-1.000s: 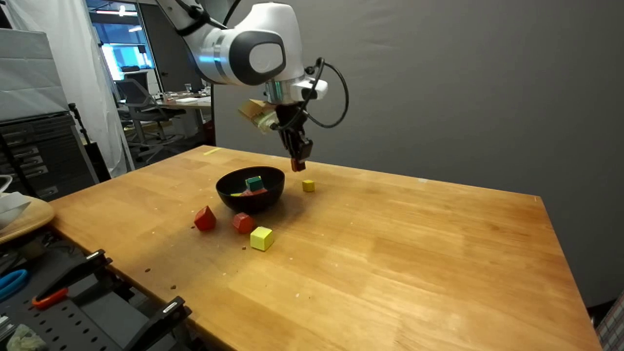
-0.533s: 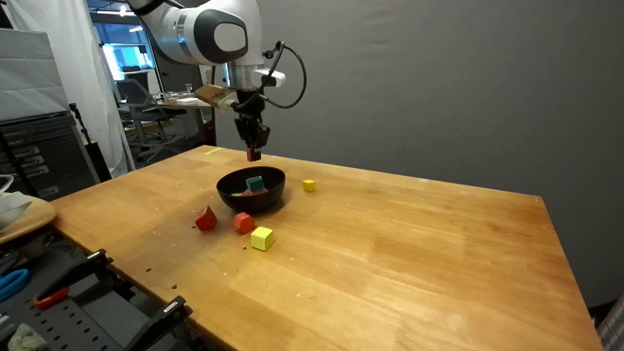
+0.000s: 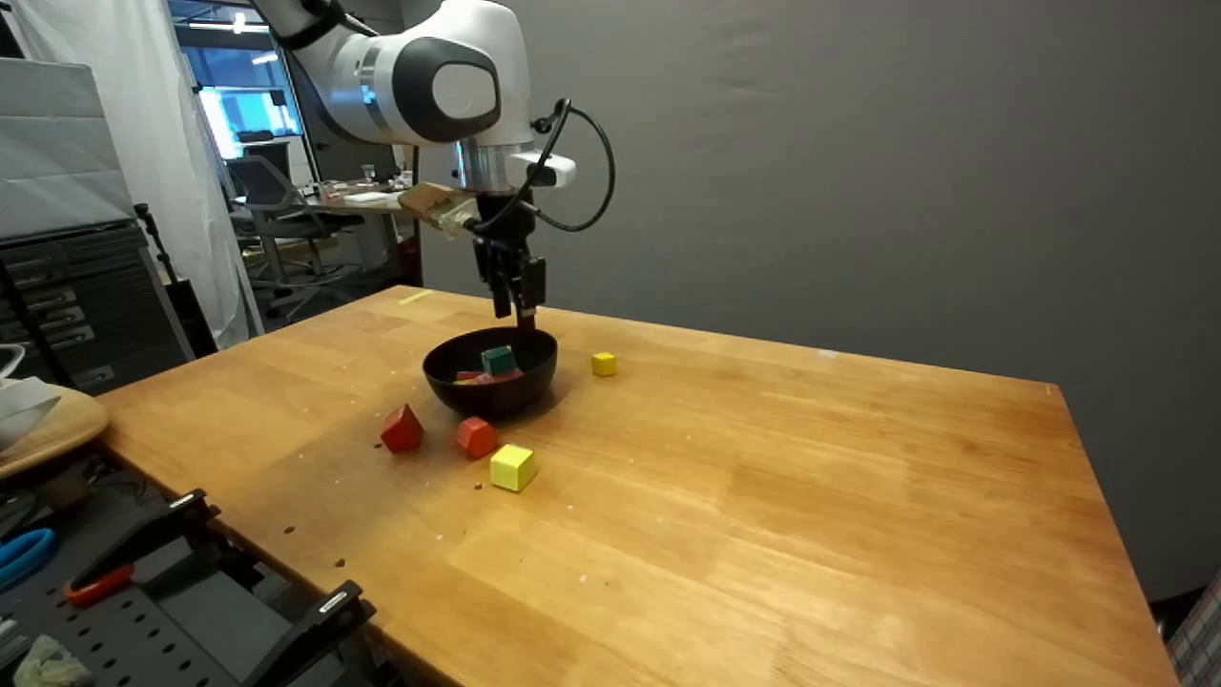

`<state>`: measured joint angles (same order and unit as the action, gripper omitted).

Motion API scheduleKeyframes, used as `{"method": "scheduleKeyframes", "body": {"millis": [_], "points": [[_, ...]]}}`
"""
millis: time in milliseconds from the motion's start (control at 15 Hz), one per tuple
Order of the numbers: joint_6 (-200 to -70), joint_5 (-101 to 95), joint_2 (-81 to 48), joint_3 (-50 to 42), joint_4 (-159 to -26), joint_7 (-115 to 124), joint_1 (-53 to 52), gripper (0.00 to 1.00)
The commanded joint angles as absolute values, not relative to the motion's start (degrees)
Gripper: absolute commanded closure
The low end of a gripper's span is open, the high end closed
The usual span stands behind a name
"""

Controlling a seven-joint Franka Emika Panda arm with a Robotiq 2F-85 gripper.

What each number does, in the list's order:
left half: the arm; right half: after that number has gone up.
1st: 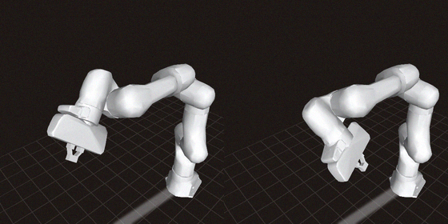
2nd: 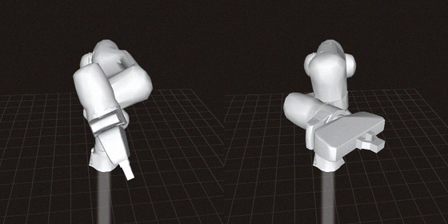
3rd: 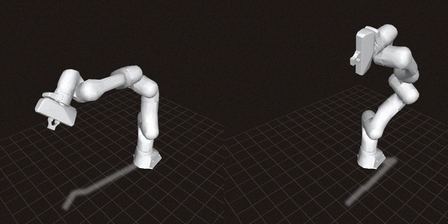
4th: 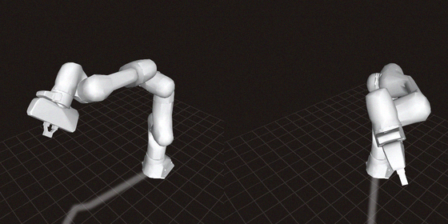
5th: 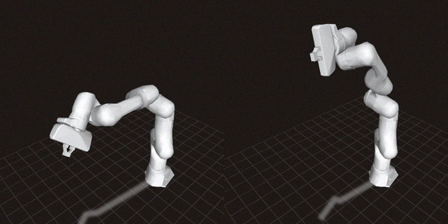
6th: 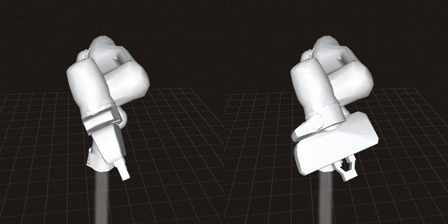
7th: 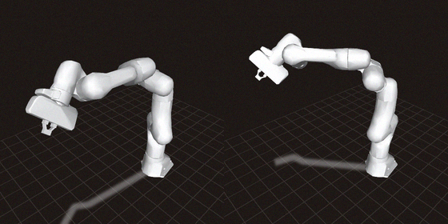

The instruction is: Put all the blocks in the bowl

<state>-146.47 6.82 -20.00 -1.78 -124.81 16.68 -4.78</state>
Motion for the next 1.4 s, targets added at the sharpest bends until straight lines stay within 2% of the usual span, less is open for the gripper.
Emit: {"method": "scheduleKeyframes", "body": {"millis": [0,267,1200,1267,1333], "points": [[-149.7,3.7,-17.9,-4.6,-123.5,18.9,-4.1,0.02],[-150.9,2.8,-22.4,-6.5,-118.6,18.1,-2.1,0.0],[-148.5,7.0,-41.3,-3.4,-102.7,15.9,0.5,0.0],[-148.2,6.9,-42.1,-3.5,-101.7,16.1,0.5,0.1],[-147.8,7.1,-42.7,-3.4,-101.0,16.1,0.6,0.25]]}}
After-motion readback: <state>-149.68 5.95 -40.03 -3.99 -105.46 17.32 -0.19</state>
